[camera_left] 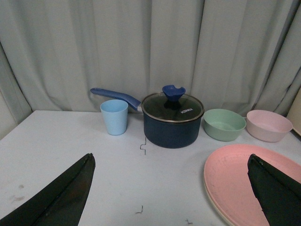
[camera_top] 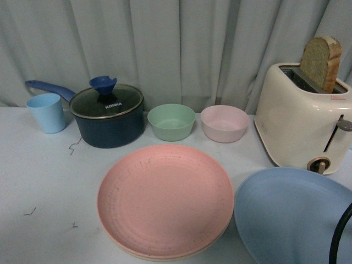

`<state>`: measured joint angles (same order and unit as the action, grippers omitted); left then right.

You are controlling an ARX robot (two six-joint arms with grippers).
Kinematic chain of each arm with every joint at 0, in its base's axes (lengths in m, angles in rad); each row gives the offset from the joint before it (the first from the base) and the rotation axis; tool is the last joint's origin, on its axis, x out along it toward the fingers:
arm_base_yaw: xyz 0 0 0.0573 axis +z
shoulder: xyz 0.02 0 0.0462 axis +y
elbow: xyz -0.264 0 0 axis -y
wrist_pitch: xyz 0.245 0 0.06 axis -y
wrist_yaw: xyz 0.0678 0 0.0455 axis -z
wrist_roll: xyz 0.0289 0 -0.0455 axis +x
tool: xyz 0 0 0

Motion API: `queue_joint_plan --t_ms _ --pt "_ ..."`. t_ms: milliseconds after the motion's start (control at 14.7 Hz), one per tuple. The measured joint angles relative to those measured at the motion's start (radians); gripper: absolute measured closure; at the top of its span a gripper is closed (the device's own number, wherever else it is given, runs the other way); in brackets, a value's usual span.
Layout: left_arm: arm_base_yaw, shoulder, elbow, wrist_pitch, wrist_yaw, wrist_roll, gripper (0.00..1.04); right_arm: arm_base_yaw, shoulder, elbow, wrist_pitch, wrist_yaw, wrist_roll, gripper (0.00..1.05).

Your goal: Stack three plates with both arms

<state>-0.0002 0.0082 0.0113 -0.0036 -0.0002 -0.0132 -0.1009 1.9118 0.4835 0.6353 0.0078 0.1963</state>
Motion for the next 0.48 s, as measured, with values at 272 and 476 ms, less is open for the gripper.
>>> queue_joint_plan --t_ms 272,476 --pt "0.0 0.0 0.0 0.0 0.0 0.0 0.07 -0.006 -0.016 -0.002 -0.001 -0.017 -0.007 1.02" --pt "0.0 0.0 0.0 0.0 0.0 0.0 0.07 -0.01 -0.026 -0.005 -0.007 -0.024 -0.009 1.02"
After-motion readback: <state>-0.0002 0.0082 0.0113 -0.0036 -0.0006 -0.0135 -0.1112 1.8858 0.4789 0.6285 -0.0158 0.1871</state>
